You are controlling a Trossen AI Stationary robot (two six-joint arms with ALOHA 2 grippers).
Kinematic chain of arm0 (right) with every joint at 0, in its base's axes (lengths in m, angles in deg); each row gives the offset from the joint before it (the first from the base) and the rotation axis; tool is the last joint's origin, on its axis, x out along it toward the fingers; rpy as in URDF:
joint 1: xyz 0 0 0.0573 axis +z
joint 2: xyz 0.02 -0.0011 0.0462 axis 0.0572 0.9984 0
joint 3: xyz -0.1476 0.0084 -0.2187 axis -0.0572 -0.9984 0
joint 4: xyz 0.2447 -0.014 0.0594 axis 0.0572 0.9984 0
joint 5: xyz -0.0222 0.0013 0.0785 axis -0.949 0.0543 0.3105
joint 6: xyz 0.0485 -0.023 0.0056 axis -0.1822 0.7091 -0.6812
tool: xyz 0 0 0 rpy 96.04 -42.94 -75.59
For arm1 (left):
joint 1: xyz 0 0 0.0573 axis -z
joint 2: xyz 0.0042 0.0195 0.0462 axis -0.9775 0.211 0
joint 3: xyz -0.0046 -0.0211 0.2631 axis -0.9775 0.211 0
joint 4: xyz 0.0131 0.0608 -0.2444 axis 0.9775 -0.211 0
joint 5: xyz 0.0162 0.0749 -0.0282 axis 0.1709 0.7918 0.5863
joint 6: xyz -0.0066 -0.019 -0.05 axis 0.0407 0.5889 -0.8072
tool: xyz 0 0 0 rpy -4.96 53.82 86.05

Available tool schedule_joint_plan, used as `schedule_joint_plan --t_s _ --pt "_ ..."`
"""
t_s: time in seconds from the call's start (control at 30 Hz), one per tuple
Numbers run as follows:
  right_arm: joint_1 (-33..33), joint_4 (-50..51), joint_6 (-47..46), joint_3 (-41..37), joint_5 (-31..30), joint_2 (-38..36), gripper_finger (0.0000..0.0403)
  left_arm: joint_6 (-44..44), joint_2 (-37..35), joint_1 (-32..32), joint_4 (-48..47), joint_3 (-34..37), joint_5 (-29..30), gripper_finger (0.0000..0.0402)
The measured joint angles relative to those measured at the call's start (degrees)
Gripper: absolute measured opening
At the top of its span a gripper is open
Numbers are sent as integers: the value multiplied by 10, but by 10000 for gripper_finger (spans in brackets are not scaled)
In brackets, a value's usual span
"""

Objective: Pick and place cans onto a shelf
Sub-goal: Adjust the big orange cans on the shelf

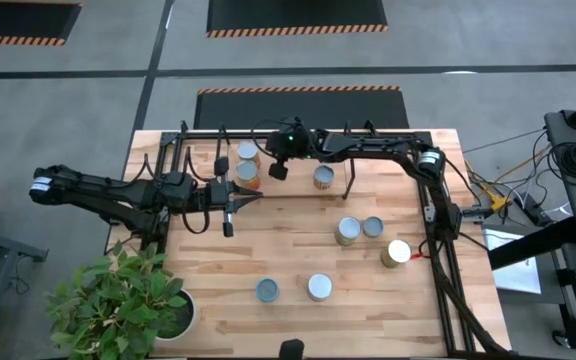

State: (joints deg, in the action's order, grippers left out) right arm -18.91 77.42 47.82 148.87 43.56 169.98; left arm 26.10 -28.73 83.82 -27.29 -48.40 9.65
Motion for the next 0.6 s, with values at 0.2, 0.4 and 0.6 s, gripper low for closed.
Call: schedule_joint_plan --t_s 0.2,0.4,0.6 --pt "21 50 -15 0 71 -6 9 0 0 0 0 0 0 1" --pt "45 13 -13 -1 67 16 9 0 0 0 0 0 0 1" --pt "53 -37 -6 2 62 25 9 0 0 0 0 0 0 1"
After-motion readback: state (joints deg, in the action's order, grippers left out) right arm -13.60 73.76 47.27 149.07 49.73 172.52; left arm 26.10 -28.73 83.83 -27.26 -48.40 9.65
